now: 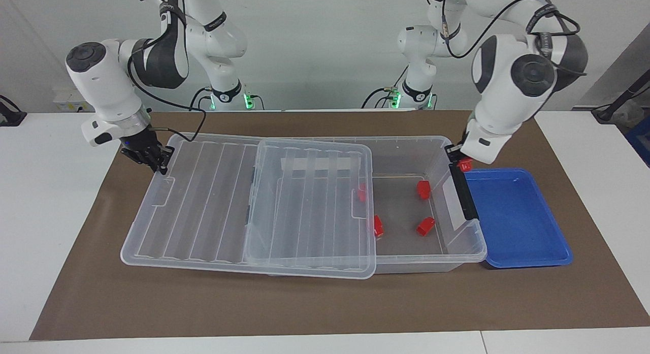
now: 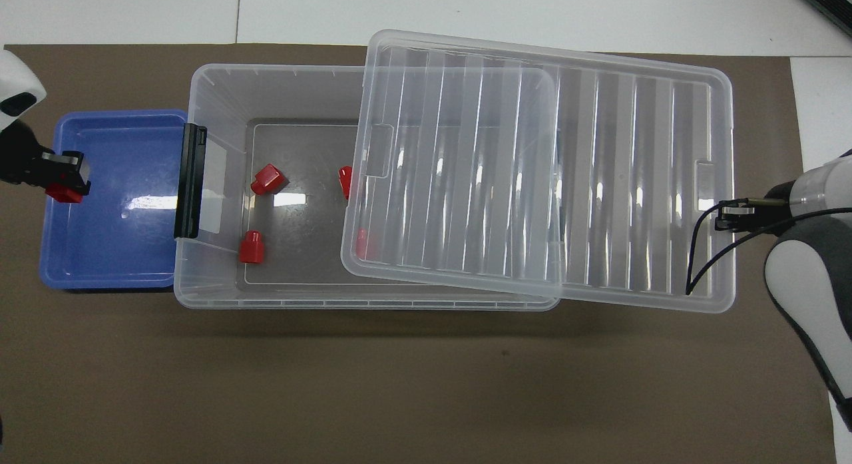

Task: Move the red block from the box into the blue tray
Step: 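Lift the red block with the left gripper toward the blue tray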

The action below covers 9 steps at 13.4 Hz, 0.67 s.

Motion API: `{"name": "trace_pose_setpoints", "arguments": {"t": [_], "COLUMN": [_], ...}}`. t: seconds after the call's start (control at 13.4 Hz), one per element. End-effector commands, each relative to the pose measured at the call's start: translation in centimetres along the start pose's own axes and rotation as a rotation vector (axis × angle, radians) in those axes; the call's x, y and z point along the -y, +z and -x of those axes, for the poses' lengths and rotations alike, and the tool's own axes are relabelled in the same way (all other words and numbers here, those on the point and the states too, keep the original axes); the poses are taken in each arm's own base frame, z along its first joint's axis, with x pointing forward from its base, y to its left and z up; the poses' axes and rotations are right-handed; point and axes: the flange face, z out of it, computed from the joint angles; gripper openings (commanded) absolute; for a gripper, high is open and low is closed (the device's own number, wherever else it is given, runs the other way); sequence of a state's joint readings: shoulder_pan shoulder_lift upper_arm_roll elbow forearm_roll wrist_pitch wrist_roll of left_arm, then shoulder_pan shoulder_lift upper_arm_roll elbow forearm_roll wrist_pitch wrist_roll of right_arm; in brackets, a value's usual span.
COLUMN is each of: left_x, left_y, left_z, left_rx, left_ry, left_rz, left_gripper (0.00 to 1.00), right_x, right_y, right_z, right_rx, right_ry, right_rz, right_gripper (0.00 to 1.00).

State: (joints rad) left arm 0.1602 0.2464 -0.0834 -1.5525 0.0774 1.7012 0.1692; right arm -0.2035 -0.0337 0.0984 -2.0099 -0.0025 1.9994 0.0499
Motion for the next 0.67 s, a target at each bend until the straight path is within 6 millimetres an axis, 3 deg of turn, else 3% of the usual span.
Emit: {"name": "trace_pose_setpoints", "arguments": {"t": [0.0, 0.22, 0.6], "left_x": [0.8, 0.6, 0.6], "left_y": [7.2, 12.1, 16.2], "left_z": [3.1, 2.6, 3.9], "left_rx": [-0.099, -0.129, -0.124], "left_ry": [0.041, 0.034, 0.027], "left_rz": [-0.007, -0.004, 0.002], "left_gripper": [0.00, 0.00, 0.00], "right_x": [0.5, 1.4, 2.1], "right_y": [-0.3, -0.3, -0.3], "right_z": [0.8, 1.0, 1.2], "right_rx": [0.027, 0.040, 0.052], "right_ry": [-0.045, -0.118, -0.164], "right_rz": [-0.006, -0.008, -0.009], "right_gripper": [0.00, 0.00, 0.00]}}
